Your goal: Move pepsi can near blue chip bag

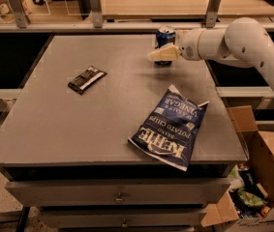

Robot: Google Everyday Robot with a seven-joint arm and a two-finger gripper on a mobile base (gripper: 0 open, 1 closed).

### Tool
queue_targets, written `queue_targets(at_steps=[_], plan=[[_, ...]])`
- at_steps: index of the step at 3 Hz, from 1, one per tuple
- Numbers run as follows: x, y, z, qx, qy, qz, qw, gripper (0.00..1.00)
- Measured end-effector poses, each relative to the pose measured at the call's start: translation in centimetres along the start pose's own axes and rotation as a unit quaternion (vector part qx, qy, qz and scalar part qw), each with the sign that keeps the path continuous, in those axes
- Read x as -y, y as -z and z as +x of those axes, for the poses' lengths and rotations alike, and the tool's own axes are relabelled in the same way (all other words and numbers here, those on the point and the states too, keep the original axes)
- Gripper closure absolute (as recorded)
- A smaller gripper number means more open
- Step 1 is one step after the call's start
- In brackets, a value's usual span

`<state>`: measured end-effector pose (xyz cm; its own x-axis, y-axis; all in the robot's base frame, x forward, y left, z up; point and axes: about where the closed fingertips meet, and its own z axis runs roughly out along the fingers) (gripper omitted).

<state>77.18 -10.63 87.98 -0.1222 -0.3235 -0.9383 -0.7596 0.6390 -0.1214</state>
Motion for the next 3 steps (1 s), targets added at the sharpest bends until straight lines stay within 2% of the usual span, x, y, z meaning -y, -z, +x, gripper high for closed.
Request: queue_targets(at_steps=[1, 2, 3], plan=[[-0.1, -0.8, 0.3, 0.013, -0.015, -0.005, 0.9998, 0.41], [-0.6, -0.8, -0.2, 0.024, -0.012, -0.021, 0.9994, 0.64], [-1.6, 0.5, -1.8, 0.037, 0.012, -0.052, 0.9979, 0.86]])
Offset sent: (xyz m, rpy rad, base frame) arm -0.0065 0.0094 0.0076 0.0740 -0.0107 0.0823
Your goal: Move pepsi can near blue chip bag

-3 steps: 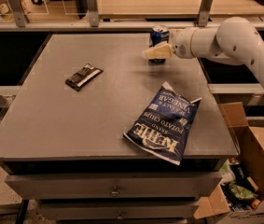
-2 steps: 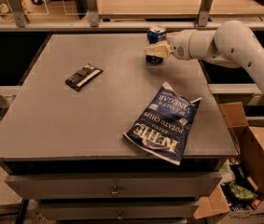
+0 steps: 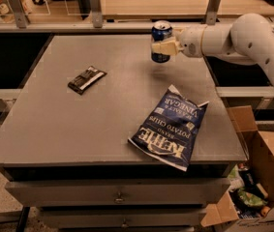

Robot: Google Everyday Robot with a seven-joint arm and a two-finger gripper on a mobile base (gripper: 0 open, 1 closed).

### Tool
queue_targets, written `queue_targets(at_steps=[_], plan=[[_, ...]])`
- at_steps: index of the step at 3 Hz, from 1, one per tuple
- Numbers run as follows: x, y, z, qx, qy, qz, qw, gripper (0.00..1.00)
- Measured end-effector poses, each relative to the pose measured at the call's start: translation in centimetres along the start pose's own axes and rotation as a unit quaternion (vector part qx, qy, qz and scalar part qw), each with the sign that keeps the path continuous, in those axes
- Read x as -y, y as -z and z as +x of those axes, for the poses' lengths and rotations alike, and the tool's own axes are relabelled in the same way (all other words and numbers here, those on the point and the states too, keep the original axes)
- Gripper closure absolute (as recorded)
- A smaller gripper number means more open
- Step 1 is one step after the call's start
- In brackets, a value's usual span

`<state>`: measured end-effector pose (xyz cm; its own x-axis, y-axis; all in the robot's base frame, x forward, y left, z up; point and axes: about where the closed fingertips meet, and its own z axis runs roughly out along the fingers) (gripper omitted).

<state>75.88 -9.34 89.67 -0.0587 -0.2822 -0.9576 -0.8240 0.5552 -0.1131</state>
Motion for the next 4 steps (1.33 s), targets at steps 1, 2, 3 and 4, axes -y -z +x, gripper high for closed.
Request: queue_targets(at_steps=[1, 2, 3, 4], plan=[[-2.3, 2.3, -1.9, 0.015, 0.026, -0.045, 0.9986, 0.83], [-5.4, 4.7, -3.0, 0.017, 0.047, -0.079, 0.9956, 0.8], [-5.7, 4.5, -2.9, 0.016, 0.047, -0.083, 0.9953, 0.97], [-5.8, 4.4, -2.9, 0.016, 0.047, -0.084, 0.9952, 1.0]])
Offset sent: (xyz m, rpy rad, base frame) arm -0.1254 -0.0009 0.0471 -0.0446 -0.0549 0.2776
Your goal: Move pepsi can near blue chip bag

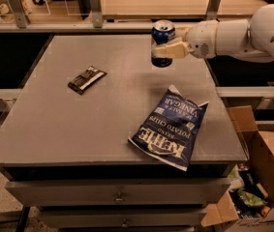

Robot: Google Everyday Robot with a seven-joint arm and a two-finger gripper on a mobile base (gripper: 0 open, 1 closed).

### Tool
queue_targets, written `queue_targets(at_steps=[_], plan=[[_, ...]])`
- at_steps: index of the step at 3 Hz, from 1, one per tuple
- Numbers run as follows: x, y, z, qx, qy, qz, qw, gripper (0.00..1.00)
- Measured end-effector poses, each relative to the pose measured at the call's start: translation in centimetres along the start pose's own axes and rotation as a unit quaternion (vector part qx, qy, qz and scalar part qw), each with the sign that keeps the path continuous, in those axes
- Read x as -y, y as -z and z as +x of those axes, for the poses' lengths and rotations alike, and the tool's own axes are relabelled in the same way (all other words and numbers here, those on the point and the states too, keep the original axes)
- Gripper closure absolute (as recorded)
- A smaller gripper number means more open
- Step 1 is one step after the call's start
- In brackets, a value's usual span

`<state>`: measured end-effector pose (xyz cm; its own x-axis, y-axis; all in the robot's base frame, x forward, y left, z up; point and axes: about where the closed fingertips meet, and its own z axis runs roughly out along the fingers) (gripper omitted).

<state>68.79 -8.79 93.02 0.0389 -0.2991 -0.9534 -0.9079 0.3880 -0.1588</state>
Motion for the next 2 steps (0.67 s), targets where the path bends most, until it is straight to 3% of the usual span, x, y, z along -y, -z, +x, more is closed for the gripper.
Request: queue_targets(at_steps=[1, 2], plan=[[-2.0, -0.7, 0.7, 0.013, -0.004, -0.035, 0.9993, 1.0], [-5.4, -0.9, 1.7, 0.026, -0.014, -0.08, 0.9963, 1.0]])
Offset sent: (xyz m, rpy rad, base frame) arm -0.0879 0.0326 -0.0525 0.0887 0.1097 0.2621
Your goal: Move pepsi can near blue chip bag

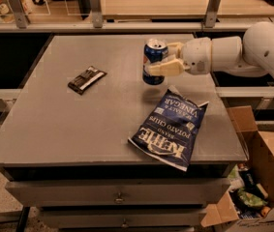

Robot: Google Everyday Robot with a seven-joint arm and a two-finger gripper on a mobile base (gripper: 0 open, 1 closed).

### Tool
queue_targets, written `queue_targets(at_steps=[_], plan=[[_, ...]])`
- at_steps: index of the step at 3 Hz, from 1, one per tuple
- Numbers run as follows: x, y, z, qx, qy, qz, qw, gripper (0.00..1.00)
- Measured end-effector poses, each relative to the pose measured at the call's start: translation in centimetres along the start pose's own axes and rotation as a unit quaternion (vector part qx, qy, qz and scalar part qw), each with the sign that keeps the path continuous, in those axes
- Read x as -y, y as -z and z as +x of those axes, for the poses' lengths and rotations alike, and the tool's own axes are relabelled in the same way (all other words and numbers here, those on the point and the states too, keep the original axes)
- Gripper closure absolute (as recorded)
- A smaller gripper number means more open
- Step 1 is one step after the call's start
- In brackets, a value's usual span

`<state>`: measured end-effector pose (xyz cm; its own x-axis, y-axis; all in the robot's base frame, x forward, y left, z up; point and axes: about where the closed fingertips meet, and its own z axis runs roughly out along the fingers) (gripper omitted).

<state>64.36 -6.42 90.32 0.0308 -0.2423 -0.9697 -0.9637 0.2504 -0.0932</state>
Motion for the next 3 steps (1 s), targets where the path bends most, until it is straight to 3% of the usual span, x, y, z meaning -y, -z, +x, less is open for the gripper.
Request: queue_targets(at_steps=[1, 2, 3], plan=[[-3.1, -0.2, 0.7, 0.003, -0.002, -0.036, 0.9994, 1.0], [-5.8, -0.4, 0.9, 0.004, -0.003, -0.064, 0.9979, 0.84], [-7.9, -0.8, 1.0, -0.002, 0.0, -0.088, 0.9961, 0.61]])
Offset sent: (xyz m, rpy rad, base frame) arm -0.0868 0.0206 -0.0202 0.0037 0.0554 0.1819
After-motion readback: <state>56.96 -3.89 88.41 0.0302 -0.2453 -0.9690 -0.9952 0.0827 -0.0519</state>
